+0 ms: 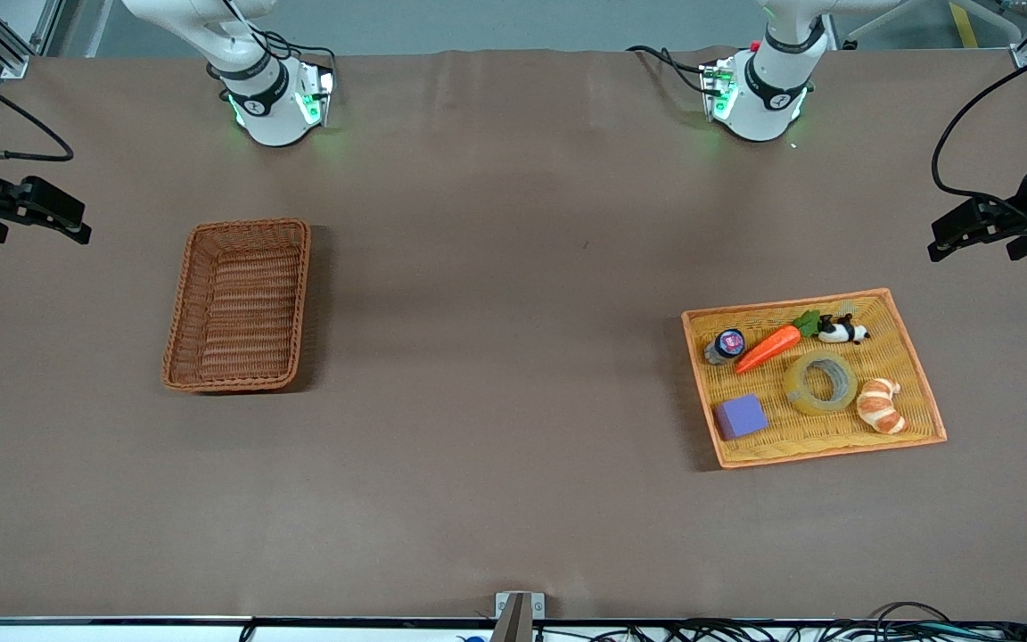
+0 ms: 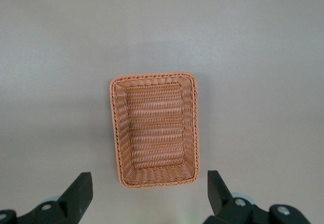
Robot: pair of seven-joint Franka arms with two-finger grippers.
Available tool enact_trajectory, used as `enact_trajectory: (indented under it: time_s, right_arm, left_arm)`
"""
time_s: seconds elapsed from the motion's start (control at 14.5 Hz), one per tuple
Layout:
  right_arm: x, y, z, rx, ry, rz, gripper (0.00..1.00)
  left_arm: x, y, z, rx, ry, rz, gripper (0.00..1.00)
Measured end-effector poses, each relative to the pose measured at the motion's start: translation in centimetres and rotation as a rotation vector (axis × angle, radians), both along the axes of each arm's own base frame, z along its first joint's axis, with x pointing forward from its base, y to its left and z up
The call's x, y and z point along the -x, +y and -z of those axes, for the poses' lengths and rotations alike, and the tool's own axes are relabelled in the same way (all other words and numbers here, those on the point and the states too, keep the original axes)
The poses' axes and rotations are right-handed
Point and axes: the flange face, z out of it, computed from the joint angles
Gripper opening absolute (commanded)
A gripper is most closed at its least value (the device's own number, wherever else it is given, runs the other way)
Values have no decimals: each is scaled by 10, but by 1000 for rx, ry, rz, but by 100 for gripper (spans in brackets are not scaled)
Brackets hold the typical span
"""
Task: Move tape to another basket
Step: 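Lower the left gripper over the yellow tape roll in the tray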
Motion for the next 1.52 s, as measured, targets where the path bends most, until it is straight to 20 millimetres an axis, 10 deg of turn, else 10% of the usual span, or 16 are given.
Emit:
enact_trajectory:
  time_s: [0.76,1.52]
  right_arm:
    - [0,0,0,0,0,0,100]
    - [0,1,0,0,-3,-1,100]
  left_arm:
    - [-7,4,5,-1,4,-6,96]
    - [-90,1,215,-11,161,-2,100]
